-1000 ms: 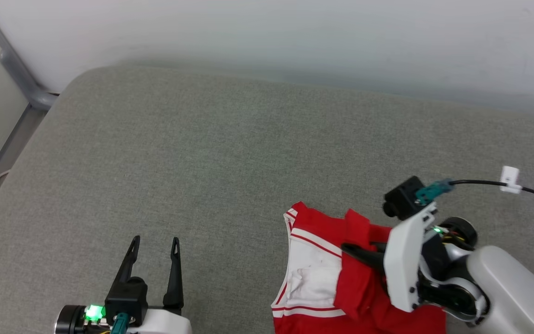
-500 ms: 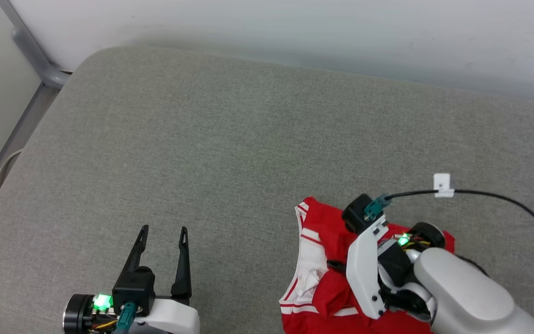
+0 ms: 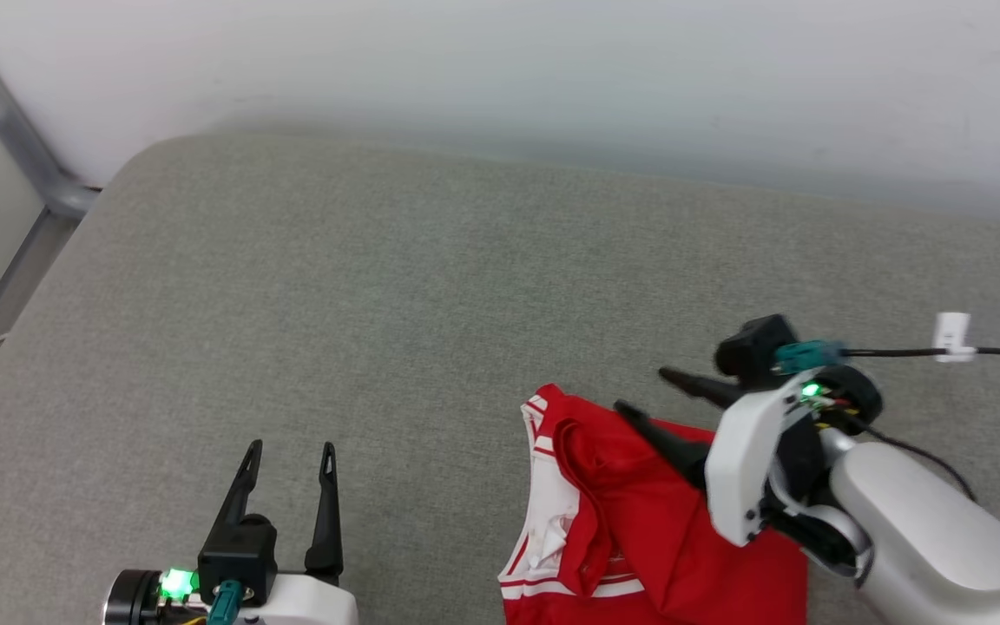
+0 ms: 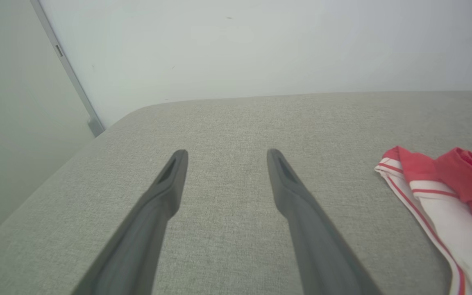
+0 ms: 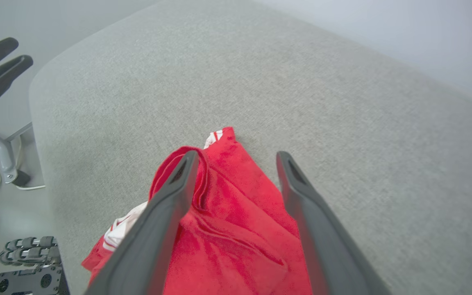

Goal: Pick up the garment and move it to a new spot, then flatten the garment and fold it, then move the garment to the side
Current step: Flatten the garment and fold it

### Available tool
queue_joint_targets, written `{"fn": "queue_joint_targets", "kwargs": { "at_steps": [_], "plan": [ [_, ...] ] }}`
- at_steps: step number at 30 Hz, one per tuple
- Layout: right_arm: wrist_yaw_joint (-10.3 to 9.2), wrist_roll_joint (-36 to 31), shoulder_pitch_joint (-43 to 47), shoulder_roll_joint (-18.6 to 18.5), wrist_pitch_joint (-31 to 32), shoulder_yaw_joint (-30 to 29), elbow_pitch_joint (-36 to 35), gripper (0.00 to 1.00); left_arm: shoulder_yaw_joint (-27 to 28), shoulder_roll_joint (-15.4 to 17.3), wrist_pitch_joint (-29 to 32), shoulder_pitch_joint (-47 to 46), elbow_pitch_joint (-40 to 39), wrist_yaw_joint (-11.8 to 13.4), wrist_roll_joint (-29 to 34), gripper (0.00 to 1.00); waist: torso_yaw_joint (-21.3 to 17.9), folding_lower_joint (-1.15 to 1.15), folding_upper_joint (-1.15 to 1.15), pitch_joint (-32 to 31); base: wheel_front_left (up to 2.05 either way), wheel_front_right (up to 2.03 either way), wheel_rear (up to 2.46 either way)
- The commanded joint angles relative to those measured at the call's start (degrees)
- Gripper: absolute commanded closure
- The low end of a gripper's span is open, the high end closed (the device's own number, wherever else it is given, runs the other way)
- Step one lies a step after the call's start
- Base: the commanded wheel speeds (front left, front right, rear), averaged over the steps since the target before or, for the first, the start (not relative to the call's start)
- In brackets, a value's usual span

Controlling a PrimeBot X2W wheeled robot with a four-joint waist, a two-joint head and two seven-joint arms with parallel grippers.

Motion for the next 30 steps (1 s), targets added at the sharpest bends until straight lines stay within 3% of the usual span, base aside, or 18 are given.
{"fn": "queue_joint_targets", "kwargs": {
  "at_steps": [1, 8, 14, 23, 30],
  "plan": [
    [-0.07, -1.1, 1.3, -0.7, -1.6, -1.4, -0.6, 0.00, 0.3, 0.4, -0.1, 0.8, -0.1, 0.0, 0.2, 0.00, -1.2, 0.00, 0.00, -1.0, 0.00, 0.00, 0.00],
    [-0.06, -11.5, 7.4, -0.9, -13.8, -15.2, -3.2, 0.00, 0.5, 0.9, -0.1, 2.4, -0.9, -0.2, 0.6, 0.00, -4.5, 0.00, 0.00, -3.1, 0.00, 0.00, 0.00],
    [-0.07, -21.0, 14.5, 3.4, -20.8, -28.1, -5.7, 0.00, 0.4, 1.2, -0.1, 2.9, -1.3, -0.3, 0.5, 0.00, -6.7, 0.00, 0.00, -4.6, 0.00, 0.00, 0.00],
    [-0.07, -31.0, 25.8, 10.9, -26.0, -41.5, -11.6, 0.00, 0.1, 1.3, -0.1, 3.5, -2.5, 0.2, 0.7, 0.00, -8.6, 0.00, 0.00, -6.2, 0.00, 0.00, 0.00],
    [-0.07, -35.0, 33.6, 15.5, -27.2, -47.1, -17.2, 0.00, 0.1, 1.2, -0.1, 4.5, -2.8, 0.5, 0.4, 0.00, -8.9, 0.00, 0.00, -7.1, 0.00, 0.00, 0.00]
  ]
}}
